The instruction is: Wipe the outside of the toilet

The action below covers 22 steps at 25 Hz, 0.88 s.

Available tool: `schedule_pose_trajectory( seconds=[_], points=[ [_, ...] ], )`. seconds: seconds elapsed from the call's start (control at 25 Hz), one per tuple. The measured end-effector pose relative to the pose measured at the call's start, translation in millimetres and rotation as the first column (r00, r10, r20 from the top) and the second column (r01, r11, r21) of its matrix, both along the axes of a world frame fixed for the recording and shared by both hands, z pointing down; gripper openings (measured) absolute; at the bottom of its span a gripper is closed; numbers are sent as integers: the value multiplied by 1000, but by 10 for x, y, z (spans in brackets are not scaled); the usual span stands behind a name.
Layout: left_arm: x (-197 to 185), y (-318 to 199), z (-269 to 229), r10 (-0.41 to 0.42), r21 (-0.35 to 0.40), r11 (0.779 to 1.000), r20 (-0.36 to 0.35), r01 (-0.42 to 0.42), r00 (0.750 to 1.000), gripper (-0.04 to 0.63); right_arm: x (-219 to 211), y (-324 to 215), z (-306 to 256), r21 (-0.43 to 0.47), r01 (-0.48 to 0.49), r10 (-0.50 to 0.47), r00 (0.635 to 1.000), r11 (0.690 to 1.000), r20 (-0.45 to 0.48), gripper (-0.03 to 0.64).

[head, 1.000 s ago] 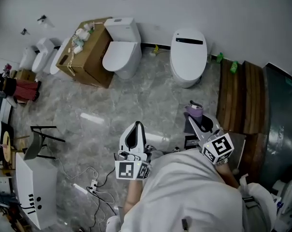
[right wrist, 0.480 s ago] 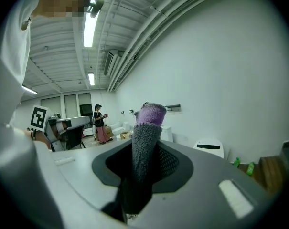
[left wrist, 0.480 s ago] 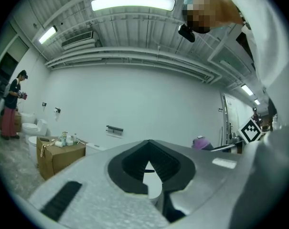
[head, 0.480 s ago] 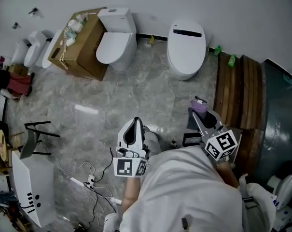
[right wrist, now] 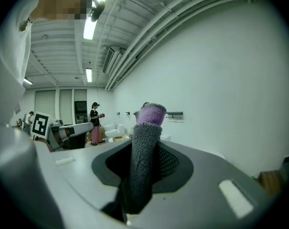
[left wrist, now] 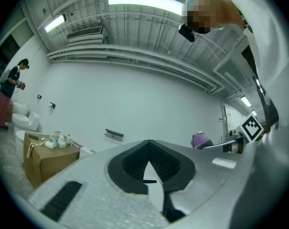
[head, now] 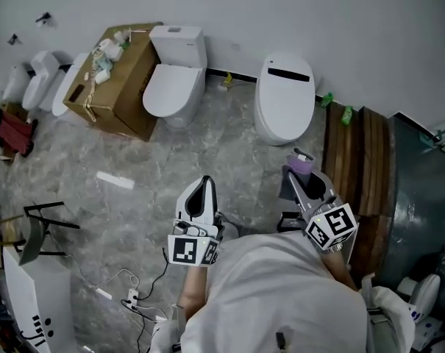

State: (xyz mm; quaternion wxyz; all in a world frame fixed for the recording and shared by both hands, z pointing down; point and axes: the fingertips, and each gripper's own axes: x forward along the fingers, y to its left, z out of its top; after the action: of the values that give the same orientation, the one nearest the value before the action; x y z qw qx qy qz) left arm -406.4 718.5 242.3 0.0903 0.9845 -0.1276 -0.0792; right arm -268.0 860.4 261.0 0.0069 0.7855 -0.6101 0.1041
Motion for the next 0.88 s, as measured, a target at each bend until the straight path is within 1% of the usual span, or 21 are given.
schedule_pose_trajectory(
  seconds=[0.12, 0.2, 0.32, 0.44, 0.56, 0.68, 0.88],
  points=[
    [70, -365, -112, 18, 40, 999, -20, -17, 1000, 5, 85, -372, -16, 2, -46, 46, 999, 999, 12, 106],
    [63, -612, -138, 11, 47, 999, -25, -10, 1000, 5, 113, -599, -4, -5, -65, 65, 998, 998, 22, 106],
    [-16, -957, -139, -19, 34, 999, -24, 20, 1000, 5, 105, -908, 3, -14, -69, 69, 997, 998, 24, 106],
    [-122, -1230, -133, -56, 17, 998, -22, 57, 998, 5, 81, -1187, 2, -33, -47, 47, 999, 998, 22, 106],
    [-163, -1481, -37, -86, -7, 996, -2, 86, 996, 5, 117, -1451, 18, -44, -26, 27, 999, 999, 25, 106],
    [-51, -1688, 57, -100, -19, 995, 21, 101, 995, 5, 260, -1690, 72, -48, -11, 13, 999, 999, 33, 106],
    [294, -1950, 27, -112, -5, 994, 27, 112, 993, 5, 634, -2049, 216, -64, 21, -18, 998, 998, 59, 106]
  ],
)
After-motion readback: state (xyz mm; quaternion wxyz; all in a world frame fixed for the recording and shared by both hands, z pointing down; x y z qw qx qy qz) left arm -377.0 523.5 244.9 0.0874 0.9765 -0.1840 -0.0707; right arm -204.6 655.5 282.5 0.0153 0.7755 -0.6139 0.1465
